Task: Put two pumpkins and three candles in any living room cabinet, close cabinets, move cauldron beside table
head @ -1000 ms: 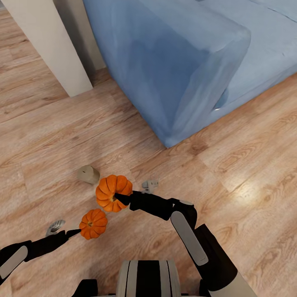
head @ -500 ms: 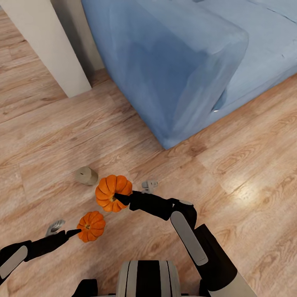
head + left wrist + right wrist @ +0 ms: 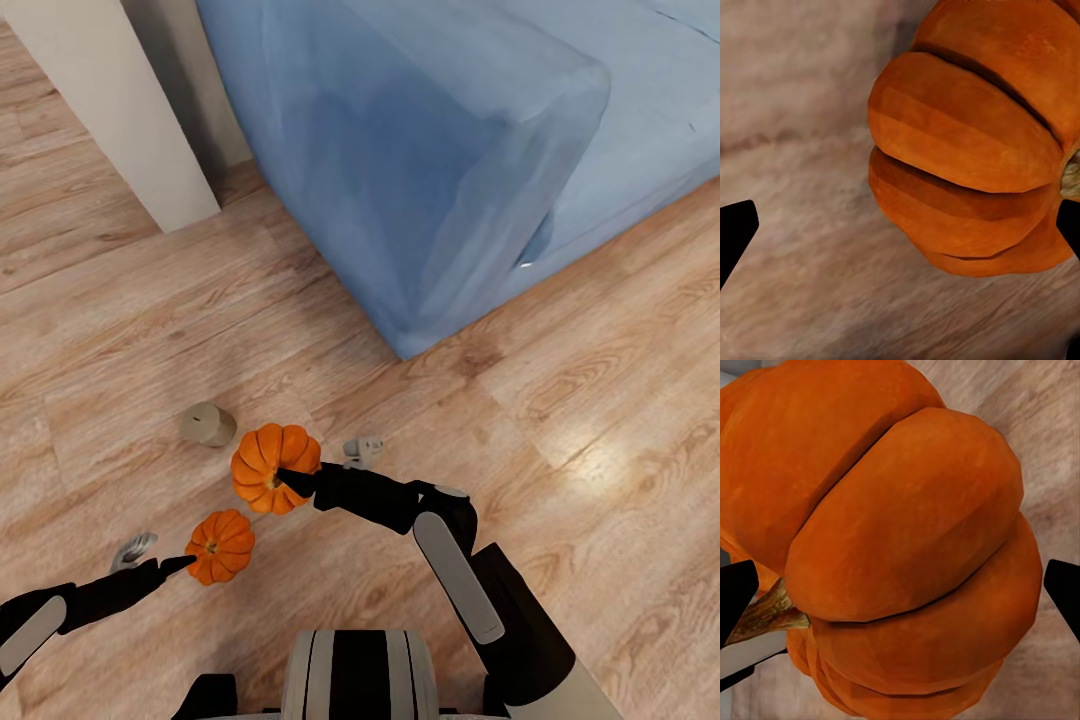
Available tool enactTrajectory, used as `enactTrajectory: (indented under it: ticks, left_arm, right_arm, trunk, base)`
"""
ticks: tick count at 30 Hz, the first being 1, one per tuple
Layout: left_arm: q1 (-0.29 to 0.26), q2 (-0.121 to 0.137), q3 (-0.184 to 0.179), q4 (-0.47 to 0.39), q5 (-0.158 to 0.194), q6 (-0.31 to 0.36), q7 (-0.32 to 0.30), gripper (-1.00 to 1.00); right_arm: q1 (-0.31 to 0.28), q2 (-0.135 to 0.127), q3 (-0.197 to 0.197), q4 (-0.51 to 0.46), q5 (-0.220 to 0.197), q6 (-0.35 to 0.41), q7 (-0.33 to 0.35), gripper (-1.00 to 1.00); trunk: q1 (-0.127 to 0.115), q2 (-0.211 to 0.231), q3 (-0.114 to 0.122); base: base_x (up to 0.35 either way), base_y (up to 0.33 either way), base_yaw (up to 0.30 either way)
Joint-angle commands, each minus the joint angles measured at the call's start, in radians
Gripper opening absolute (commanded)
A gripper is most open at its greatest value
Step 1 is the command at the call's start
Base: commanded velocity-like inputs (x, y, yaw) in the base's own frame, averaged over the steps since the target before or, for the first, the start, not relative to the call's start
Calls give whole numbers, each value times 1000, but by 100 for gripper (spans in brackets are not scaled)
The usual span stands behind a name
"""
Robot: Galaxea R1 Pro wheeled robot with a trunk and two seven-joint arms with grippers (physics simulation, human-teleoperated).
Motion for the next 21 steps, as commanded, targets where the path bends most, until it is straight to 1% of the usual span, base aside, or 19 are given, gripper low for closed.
enactTrajectory:
  ticks: [1, 3, 13, 15, 21]
  left_arm:
    - [-1, 1, -5, 0, 11, 6, 0, 100]
    - [-1, 0, -5, 0, 12, 6, 0, 100]
    - [-1, -1, -6, -18, 11, 6, -1, 100]
    - [-1, -2, -5, -19, 11, 6, -1, 100]
    - [-1, -2, -6, -20, 11, 6, -1, 100]
  right_arm:
    - [0, 0, -1, 0, 2, 5, 4, -100]
    - [0, 0, -1, 0, 2, 5, 4, -100]
    - [0, 0, -1, 0, 2, 5, 4, -100]
    - [0, 0, -1, 0, 2, 5, 4, -100]
    - [0, 0, -1, 0, 2, 5, 4, -100]
  trunk:
    - [0, 0, -1]
    - [1, -1, -8]
    - [1, -1, -8]
    - [2, -1, -16]
    - [2, -1, -16]
  base:
    - [0, 0, 0]
    - [0, 0, 0]
    - [0, 0, 0]
    - [0, 0, 0]
    - [0, 0, 0]
